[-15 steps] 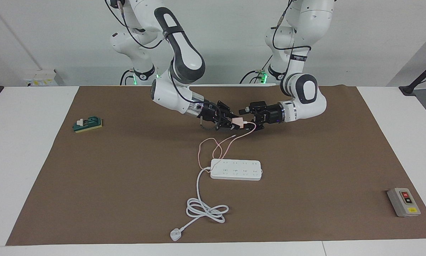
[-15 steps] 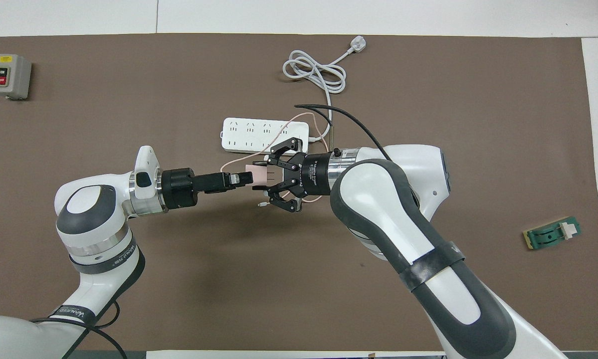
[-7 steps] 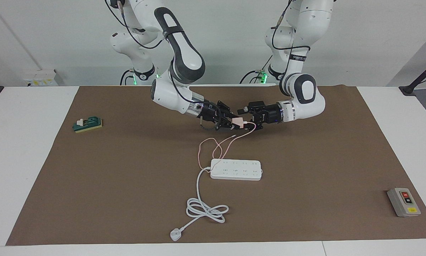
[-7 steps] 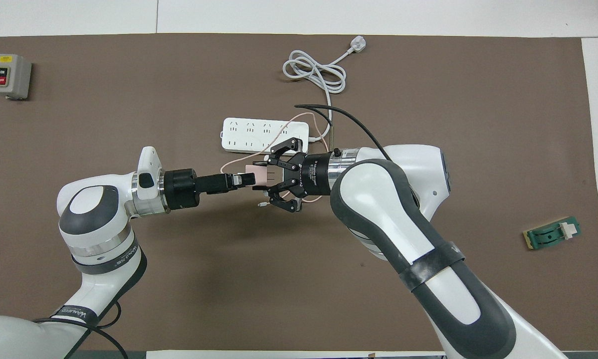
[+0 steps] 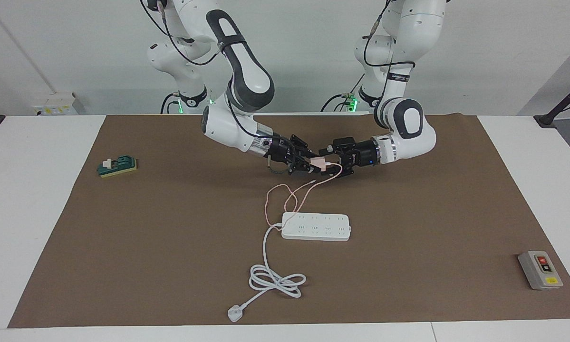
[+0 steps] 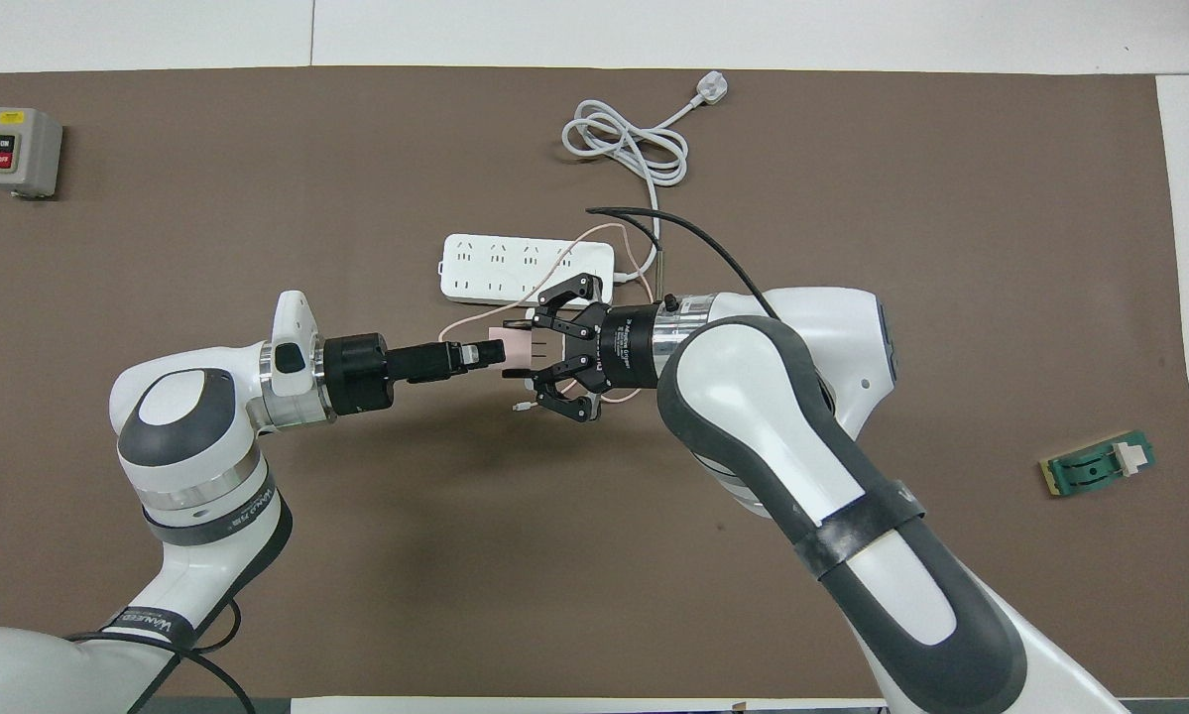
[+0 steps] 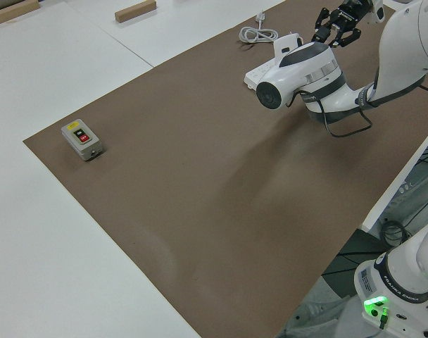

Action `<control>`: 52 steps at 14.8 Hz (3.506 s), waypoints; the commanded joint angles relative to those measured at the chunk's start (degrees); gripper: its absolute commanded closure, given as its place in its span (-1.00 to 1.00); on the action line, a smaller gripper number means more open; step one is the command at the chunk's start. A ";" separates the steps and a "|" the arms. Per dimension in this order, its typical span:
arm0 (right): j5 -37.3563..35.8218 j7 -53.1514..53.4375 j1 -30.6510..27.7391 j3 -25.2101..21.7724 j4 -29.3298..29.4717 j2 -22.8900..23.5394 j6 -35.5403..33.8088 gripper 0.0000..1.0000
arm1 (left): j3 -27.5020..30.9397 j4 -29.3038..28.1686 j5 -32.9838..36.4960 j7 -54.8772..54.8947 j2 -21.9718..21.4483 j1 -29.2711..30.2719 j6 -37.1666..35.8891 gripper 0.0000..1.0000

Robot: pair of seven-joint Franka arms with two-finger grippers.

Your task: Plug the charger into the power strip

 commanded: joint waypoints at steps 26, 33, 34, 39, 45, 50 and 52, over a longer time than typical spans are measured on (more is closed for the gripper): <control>-1.07 -0.44 -0.98 0.28 -1.40 -1.48 -0.15 -1.00 | 0.79 0.42 -2.00 4.33 0.24 -1.20 0.01 1.00; -6.04 -1.84 -2.03 -0.34 -0.87 -1.56 -0.07 -1.00 | 1.75 2.52 -1.39 -0.31 -1.60 0.29 0.89 1.00; -8.86 -2.02 -3.35 -0.25 -0.52 -1.56 -0.15 -1.00 | 2.28 3.57 -1.04 -2.68 -1.96 0.47 1.24 1.00; -22.57 -8.14 -8.71 -0.34 -0.26 -2.00 -0.77 -1.00 | 3.95 13.39 17.10 -20.85 -3.89 4.41 0.55 1.00; -38.92 -19.66 -18.19 -0.34 1.41 -2.27 -1.73 -1.00 | 3.78 33.77 50.31 -48.70 -3.63 8.82 -9.37 1.00; -51.76 -33.63 -28.39 -0.34 4.57 -3.49 -8.58 -1.00 | 3.34 40.58 75.40 -71.03 -3.02 3.55 -13.26 1.00; -55.19 -38.47 -31.38 -0.34 5.80 -4.20 -11.57 -1.00 | 3.34 40.41 79.36 -81.13 -2.41 1.62 -13.26 1.00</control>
